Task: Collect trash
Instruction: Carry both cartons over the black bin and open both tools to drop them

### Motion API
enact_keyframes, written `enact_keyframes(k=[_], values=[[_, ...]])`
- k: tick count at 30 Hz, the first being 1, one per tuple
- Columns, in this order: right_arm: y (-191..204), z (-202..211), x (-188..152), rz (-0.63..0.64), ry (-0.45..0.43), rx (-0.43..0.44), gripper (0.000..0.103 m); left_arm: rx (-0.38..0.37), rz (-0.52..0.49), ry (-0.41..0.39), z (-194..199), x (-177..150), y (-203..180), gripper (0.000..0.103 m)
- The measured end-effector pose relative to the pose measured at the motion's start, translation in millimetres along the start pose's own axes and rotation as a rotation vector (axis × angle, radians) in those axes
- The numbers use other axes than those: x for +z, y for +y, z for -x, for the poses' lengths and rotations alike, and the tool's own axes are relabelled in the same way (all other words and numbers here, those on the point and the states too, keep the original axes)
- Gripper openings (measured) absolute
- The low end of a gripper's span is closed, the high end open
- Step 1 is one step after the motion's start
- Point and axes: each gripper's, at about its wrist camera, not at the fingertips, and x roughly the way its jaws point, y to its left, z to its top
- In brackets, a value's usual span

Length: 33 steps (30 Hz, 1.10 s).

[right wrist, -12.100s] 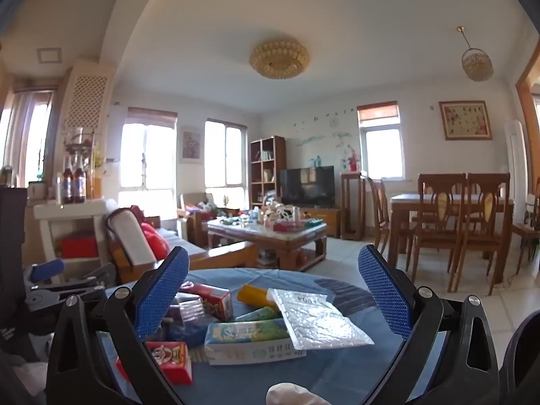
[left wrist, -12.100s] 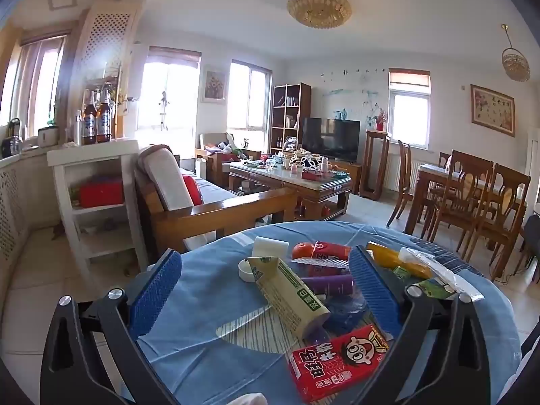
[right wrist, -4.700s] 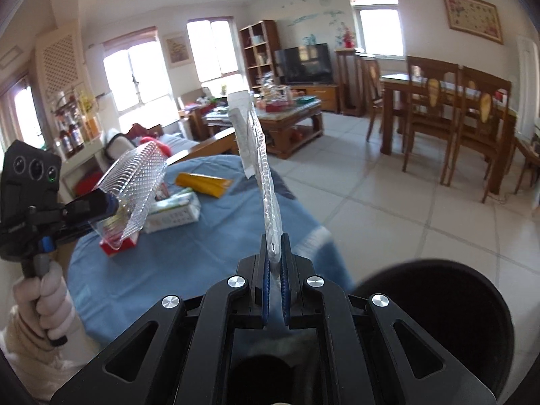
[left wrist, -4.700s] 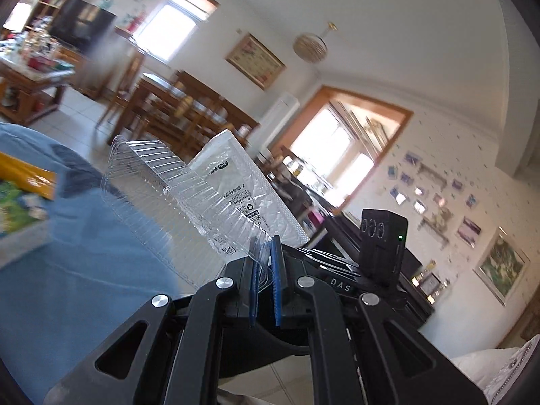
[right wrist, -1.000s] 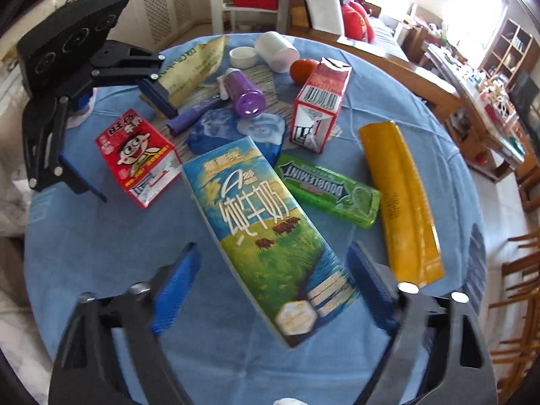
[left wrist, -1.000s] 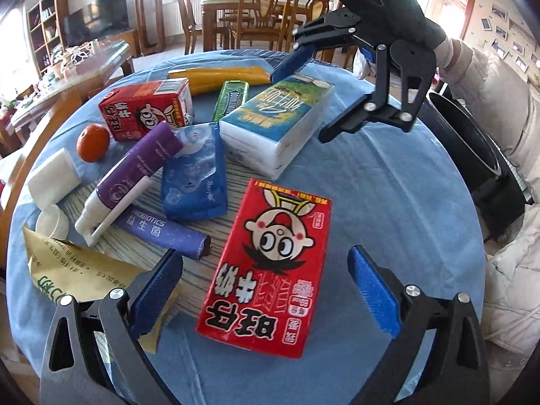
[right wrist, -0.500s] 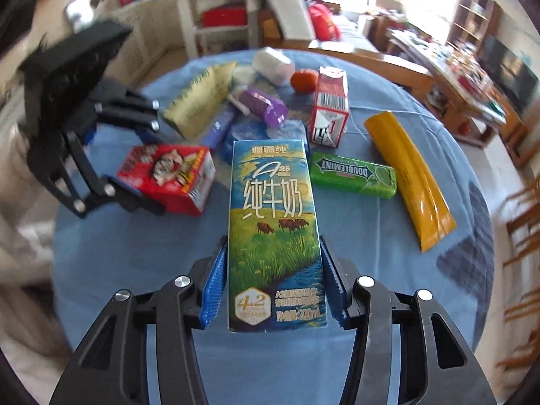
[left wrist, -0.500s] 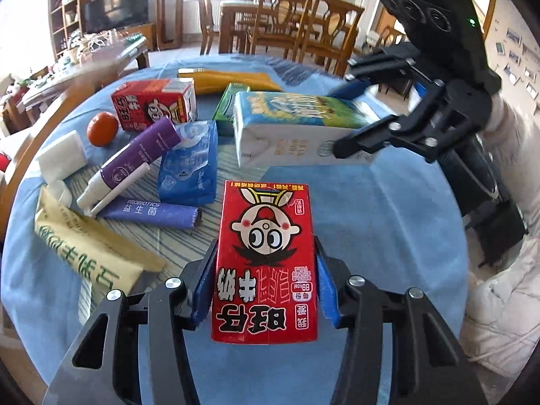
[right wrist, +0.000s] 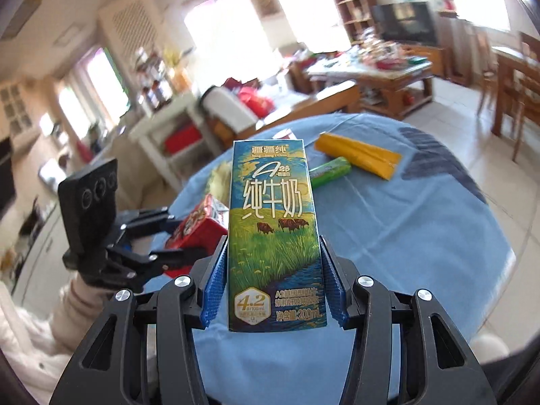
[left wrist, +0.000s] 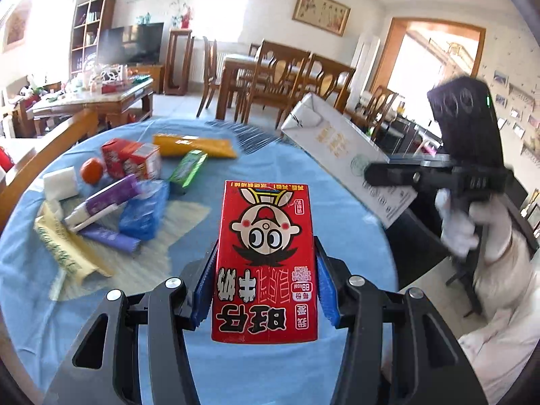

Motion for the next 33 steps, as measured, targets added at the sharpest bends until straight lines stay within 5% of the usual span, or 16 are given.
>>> enact_keyframes(k=[9, 33], values=[[-40.9, 62.7, -50.8, -0.17, -0.135, -0.048, 0.051, -0.111, -0.031, -0.025, -33.2, 9.0, -74.2, 0.051], [-171.0, 230.9, -177.6, -0.434, -0.312, -0.345, 0.051, -0.382, -0.2, 0.107, -149.9, 24.2, -222.9, 0.051]])
